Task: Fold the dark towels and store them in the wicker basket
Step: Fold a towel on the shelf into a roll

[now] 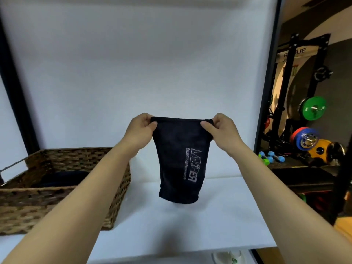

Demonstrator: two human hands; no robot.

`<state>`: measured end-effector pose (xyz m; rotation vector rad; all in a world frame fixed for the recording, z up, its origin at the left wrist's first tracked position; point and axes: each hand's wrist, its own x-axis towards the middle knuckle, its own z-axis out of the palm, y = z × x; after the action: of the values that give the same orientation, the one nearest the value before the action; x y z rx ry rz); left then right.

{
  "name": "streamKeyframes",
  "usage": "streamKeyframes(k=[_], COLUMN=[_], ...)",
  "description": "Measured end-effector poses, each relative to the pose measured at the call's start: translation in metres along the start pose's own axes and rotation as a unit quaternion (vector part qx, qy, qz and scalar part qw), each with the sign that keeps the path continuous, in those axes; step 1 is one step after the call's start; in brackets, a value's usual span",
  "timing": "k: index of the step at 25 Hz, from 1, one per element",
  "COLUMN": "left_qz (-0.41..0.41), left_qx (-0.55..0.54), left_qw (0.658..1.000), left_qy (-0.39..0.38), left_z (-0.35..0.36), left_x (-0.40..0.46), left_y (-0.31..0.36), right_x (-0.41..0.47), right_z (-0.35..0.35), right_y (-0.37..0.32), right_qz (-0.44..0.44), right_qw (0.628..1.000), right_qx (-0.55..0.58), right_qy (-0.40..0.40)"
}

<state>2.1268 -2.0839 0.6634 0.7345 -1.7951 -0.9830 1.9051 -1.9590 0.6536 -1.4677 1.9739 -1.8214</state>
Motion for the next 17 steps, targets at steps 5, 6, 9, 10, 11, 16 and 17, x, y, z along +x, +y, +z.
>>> streamKeyframes(k=[5, 6, 9, 10, 11, 16, 17], left_qz=[0.020, 0.019, -0.013, -0.028, -0.045, -0.071, -0.052], left_qx=[-0.022, -0.016, 0.014, 0.026, 0.033, 0.057, 0.051], left_qw=[0.999, 0.999, 0.999, 0.998, 0.997, 0.995, 0.997], left_qy=[-0.021, -0.026, -0.039, -0.043, -0.047, -0.040, -0.027], left_z=[-0.007, -0.008, -0.006, -0.003, 0.000, 0.016, 0.017], left_x=[-0.001, 0.001, 0.011, 0.016, 0.020, 0.044, 0.049], left_y=[0.012, 0.013, 0.008, 0.003, -0.004, -0.024, -0.022], right_x=[0.002, 0.004, 0.016, 0.021, 0.026, 0.047, 0.052], right_z=[-0.010, -0.014, -0.018, -0.018, -0.016, -0.001, 0.001], right_y=[-0.012, -0.015, -0.012, -0.007, -0.001, 0.025, 0.024], right_qz=[-0.019, -0.021, 0.004, 0.020, 0.036, 0.042, 0.019], right_qw=[0.997, 0.996, 0.997, 0.996, 0.994, 0.989, 0.994], right_qx=[0.078, 0.090, 0.042, 0.011, -0.022, -0.084, -0.071], right_qy=[-0.004, -0.019, -0.068, -0.084, -0.102, -0.111, -0.079])
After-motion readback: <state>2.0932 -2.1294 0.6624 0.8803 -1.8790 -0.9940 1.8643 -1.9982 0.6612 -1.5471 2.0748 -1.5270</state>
